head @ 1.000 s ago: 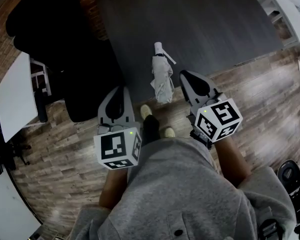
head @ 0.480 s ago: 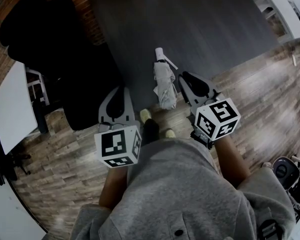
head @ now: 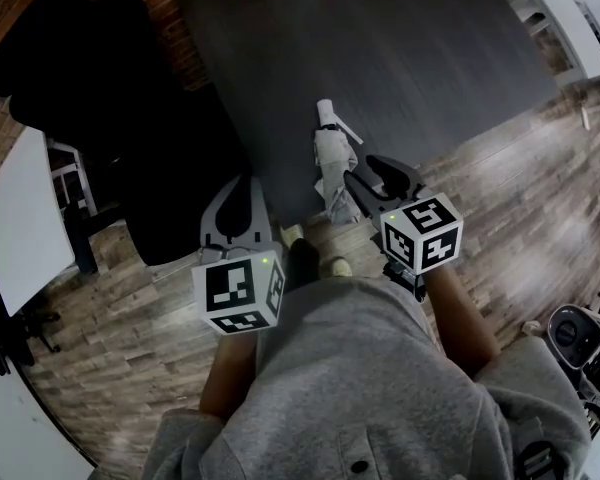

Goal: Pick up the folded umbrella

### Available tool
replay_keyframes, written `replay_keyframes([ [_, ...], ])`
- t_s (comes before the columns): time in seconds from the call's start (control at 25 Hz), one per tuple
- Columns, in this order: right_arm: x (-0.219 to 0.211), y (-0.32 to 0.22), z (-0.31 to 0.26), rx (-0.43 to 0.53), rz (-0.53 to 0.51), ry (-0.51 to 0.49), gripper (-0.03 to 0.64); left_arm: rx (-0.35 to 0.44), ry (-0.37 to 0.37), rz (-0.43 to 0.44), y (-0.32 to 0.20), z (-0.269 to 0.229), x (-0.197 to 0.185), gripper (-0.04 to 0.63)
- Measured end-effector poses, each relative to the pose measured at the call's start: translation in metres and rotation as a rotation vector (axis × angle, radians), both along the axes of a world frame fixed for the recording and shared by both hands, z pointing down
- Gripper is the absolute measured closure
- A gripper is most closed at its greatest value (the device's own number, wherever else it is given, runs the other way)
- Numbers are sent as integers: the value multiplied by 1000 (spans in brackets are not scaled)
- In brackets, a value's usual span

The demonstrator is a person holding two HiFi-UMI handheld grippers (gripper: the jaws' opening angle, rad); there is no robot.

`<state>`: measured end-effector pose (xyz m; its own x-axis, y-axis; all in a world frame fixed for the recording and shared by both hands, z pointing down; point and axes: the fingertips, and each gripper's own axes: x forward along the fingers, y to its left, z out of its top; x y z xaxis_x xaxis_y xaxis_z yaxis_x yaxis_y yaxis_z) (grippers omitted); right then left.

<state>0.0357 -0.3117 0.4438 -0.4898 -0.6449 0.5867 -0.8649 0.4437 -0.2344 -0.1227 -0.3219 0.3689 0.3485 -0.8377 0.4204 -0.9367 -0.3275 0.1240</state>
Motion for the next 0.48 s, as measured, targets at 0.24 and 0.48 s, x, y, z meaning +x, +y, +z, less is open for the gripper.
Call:
replay_keyframes([
  [0.24,-4,-3,34,-84,-17,35,410,-16,1,3,-12,9,-6,582],
  [0.48,-3,3,81,-219,-4,47,376,-36,4,27,-25,18,-4,583],
])
